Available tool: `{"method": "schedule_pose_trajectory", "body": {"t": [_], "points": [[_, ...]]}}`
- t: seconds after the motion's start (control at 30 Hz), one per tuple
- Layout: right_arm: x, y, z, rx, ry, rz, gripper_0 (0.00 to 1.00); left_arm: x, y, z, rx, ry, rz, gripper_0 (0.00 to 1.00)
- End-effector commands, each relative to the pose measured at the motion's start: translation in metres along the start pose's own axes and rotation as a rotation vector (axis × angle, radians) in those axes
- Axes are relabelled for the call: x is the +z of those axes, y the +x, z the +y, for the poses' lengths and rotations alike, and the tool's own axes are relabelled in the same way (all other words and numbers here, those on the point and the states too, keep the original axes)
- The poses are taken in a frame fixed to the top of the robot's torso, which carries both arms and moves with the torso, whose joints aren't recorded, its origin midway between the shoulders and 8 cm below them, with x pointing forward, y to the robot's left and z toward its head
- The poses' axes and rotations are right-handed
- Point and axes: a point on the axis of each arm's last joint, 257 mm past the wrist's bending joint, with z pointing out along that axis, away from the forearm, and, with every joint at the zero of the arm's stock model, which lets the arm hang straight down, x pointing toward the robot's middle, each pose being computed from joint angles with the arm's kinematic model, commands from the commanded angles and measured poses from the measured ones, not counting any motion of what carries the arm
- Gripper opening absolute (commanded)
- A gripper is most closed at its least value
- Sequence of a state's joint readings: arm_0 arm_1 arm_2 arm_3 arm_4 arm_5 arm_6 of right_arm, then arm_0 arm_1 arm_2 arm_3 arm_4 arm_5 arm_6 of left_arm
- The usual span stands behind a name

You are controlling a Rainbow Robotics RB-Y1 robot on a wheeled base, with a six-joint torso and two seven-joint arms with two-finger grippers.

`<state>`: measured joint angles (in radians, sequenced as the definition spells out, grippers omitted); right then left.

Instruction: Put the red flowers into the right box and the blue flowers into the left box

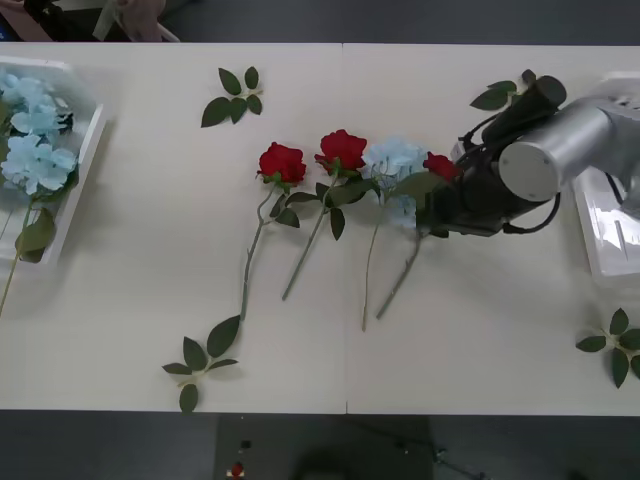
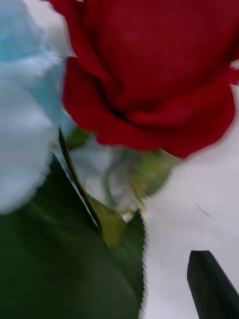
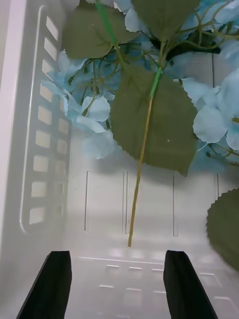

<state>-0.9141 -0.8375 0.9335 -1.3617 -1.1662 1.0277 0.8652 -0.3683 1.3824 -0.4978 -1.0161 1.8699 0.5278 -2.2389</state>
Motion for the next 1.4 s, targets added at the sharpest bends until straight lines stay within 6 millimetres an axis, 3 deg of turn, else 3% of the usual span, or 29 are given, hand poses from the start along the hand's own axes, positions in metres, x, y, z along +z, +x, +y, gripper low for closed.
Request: {"method": "schedule_pose_trajectory", "body": {"t": [0.03,0.2,0.3,0.37,0.47,0.5,0.6,0.63,0.67,0.7,0.87,1.0,1.2,1.4], "points": [[0.004,-0.024,0.024,-0.003,-0.004,-0.067,0.77,-0.013,-0.032,0.000,0.041,0.013,-0.060,0.57],[0.022,-0.024,0.030,-0.014,0.025,-0.078,0.77,-0.045,-0.110,-0.016,0.049,0.079,-0.219,0.61],[0.032,-0.027,0.025,-0.006,0.051,-0.090,0.77,-0.076,-0.148,-0.041,0.031,0.200,-0.266,0.61],[0.035,-0.031,0.018,0.000,0.066,-0.099,0.77,-0.089,-0.162,-0.067,0.043,0.287,-0.283,0.61],[0.041,-0.037,0.007,0.005,0.093,-0.113,0.77,-0.099,-0.176,-0.125,0.071,0.426,-0.312,0.61],[0.042,-0.039,0.003,0.005,0.103,-0.116,0.77,-0.098,-0.176,-0.142,0.070,0.460,-0.311,0.61],[0.045,-0.049,-0.009,0.000,0.141,-0.139,0.76,-0.089,-0.166,-0.218,0.004,0.595,-0.270,0.61],[0.049,-0.050,-0.011,0.006,0.144,-0.142,0.71,-0.084,-0.160,-0.241,-0.019,0.624,-0.247,0.61],[0.050,-0.051,-0.013,0.009,0.147,-0.146,0.65,-0.082,-0.157,-0.253,-0.030,0.639,-0.234,0.61],[0.055,-0.052,-0.015,0.008,0.152,-0.148,0.53,-0.077,-0.149,-0.277,-0.045,0.660,-0.208,0.61],[0.064,-0.057,-0.021,0.011,0.175,-0.160,0.02,-0.050,-0.120,-0.342,-0.047,0.660,-0.092,0.61],[0.065,-0.064,-0.023,0.003,0.188,-0.171,0.00,-0.031,-0.095,-0.390,-0.056,0.685,-0.005,0.61],[0.054,-0.083,-0.025,-0.028,0.199,-0.200,0.00,-0.008,-0.084,-0.439,-0.056,0.675,0.045,0.61],[0.017,-0.126,-0.027,-0.181,0.223,-0.254,0.00,0.023,-0.083,-0.458,-0.051,0.638,0.088,0.61]]}}
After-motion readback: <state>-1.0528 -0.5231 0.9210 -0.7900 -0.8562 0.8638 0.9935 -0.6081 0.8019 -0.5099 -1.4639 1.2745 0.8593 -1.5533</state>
